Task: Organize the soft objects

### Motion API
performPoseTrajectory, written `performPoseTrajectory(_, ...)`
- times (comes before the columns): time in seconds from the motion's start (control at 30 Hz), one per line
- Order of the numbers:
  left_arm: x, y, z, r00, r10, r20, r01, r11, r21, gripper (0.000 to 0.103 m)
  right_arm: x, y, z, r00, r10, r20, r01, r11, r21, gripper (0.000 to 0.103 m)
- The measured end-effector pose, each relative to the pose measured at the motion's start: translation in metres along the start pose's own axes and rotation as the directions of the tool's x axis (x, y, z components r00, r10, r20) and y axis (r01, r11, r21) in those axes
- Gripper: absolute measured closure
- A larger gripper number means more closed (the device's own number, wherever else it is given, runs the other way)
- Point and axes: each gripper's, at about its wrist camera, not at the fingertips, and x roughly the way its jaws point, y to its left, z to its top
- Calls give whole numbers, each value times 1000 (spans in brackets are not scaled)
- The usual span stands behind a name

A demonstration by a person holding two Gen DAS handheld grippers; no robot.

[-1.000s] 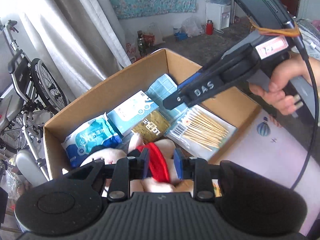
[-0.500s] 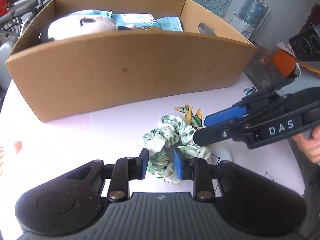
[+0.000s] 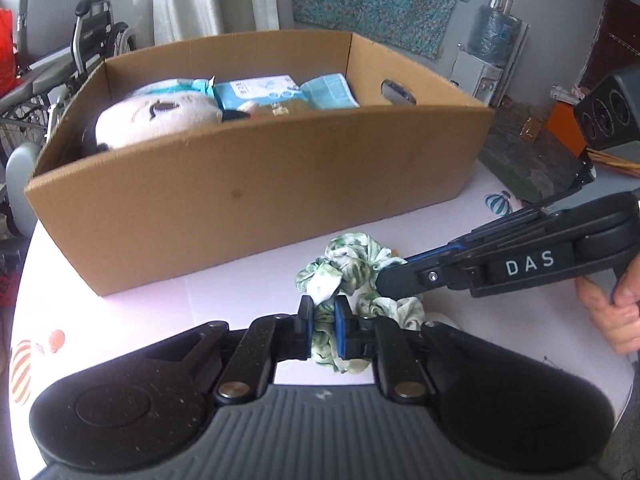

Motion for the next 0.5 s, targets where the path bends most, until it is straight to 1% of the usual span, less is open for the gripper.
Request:
performPoseTrajectory(0.07, -22, -8, 10, 999, -16, 43, 15, 1000, 14, 92, -22, 5, 3, 998, 24, 62, -24, 1000, -1, 94)
performPoseTrajectory(0.1, -32, -12, 17, 998, -33, 56, 32, 999, 16, 92, -33, 7, 5, 996, 51, 78, -52, 999, 7, 94)
performPoseTrajectory(0.17, -51, -16, 31, 992, -76, 104, 76, 997, 0, 92, -67, 9, 13, 980, 128, 149, -132, 991, 18, 94)
performPoseTrajectory(0.2, -61, -19, 41, 987, -89, 134, 88, 996, 8, 92, -83, 12, 17, 974, 130, 187, -132, 991, 0, 94)
performPoseTrajectory(0.27, -61, -23, 65, 980, -98, 173, 95, 995, 26, 92, -109, 18, 29, 961, 115, 250, -105, 993, -53, 94)
performPoseTrajectory(0.3, -57, -23, 78, 979, -103, 175, 98, 994, 38, 91, -118, 17, 37, 956, 102, 275, -88, 994, -63, 94)
performPoseTrajectory(0.33, -46, -22, 97, 981, -109, 162, 103, 993, 49, 91, -125, 14, 48, 952, 88, 293, -69, 995, -75, 94)
performPoseTrajectory(0.37, -33, -19, 112, 982, -111, 154, 106, 994, 41, 91, -129, 9, 63, 950, 55, 308, -32, 996, -80, 94)
performPoseTrajectory(0.4, -20, -15, 126, 985, -119, 127, 115, 993, 36, 91, -132, 2, 75, 949, 17, 313, 5, 997, -71, 94)
performPoseTrajectory(0.43, 4, -12, 145, 989, -123, 83, 121, 992, 27, 91, -129, -2, 85, 952, -10, 306, 35, 996, -77, 94)
performPoseTrajectory(0.47, 20, -11, 156, 992, -113, 56, 113, 994, 14, 91, -126, -10, 98, 952, -60, 300, 88, 993, -80, 94)
performPoseTrajectory(0.5, 42, -10, 168, 994, -109, -2, 109, 994, 13, 91, -117, -18, 110, 956, -100, 276, 127, 989, -82, 94)
